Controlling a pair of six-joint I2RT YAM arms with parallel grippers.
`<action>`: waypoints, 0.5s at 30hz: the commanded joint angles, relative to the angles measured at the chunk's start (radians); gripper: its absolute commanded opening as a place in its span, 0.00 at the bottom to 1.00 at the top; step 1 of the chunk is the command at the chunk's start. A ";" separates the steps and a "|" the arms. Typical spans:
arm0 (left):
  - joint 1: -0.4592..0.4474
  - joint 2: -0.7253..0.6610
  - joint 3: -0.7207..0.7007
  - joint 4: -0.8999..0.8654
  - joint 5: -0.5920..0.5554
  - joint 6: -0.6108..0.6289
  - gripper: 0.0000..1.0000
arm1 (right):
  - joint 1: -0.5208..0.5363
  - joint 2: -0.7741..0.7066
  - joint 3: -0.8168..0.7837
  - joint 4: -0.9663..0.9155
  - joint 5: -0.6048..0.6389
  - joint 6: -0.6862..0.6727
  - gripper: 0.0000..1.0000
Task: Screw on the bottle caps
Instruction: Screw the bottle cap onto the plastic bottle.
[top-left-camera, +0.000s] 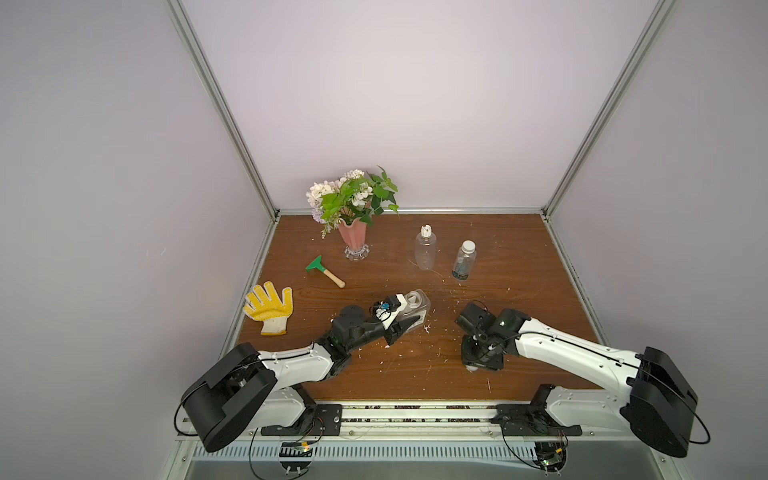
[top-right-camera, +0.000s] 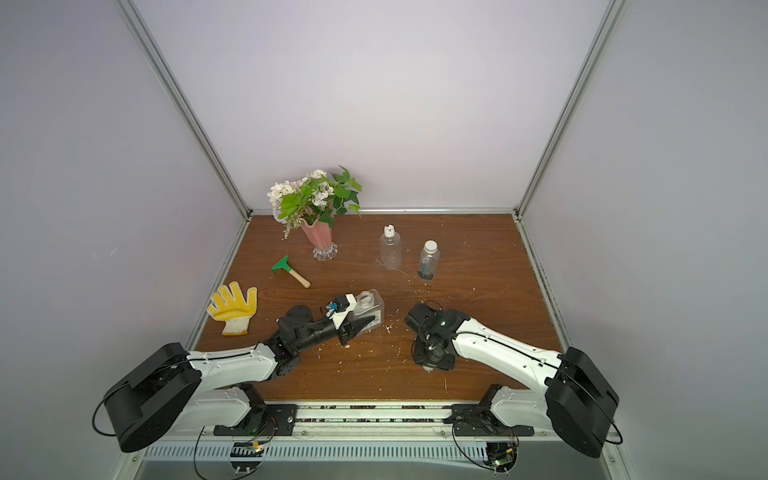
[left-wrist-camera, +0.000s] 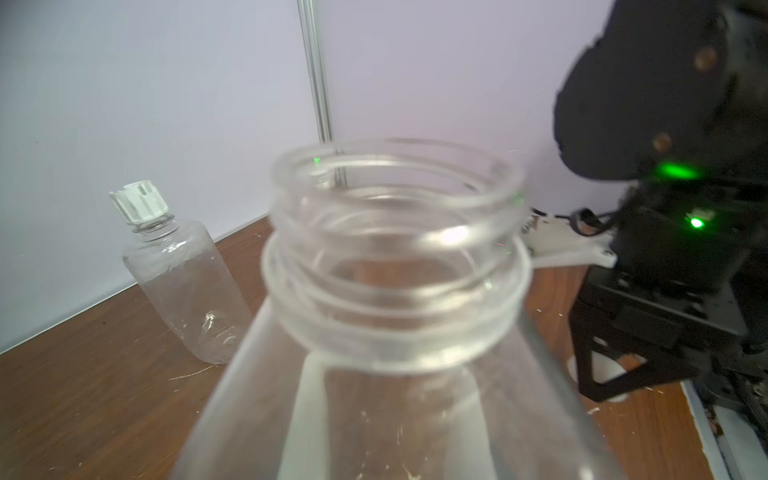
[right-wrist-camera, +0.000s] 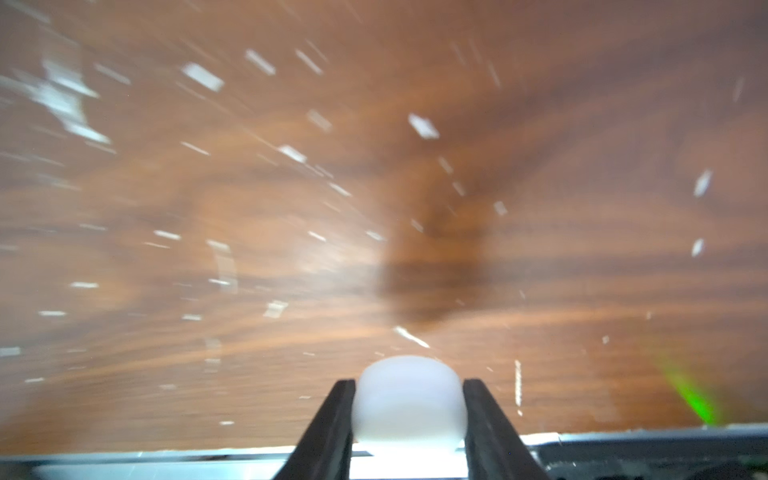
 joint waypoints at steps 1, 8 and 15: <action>0.010 0.022 0.023 0.069 0.074 0.006 0.40 | -0.035 0.044 0.174 -0.104 0.060 -0.248 0.41; -0.039 0.091 0.060 0.082 0.109 0.039 0.38 | -0.062 0.193 0.579 -0.324 0.081 -0.496 0.41; -0.087 0.227 0.083 0.163 0.086 0.036 0.36 | -0.067 0.219 0.735 -0.440 0.129 -0.564 0.41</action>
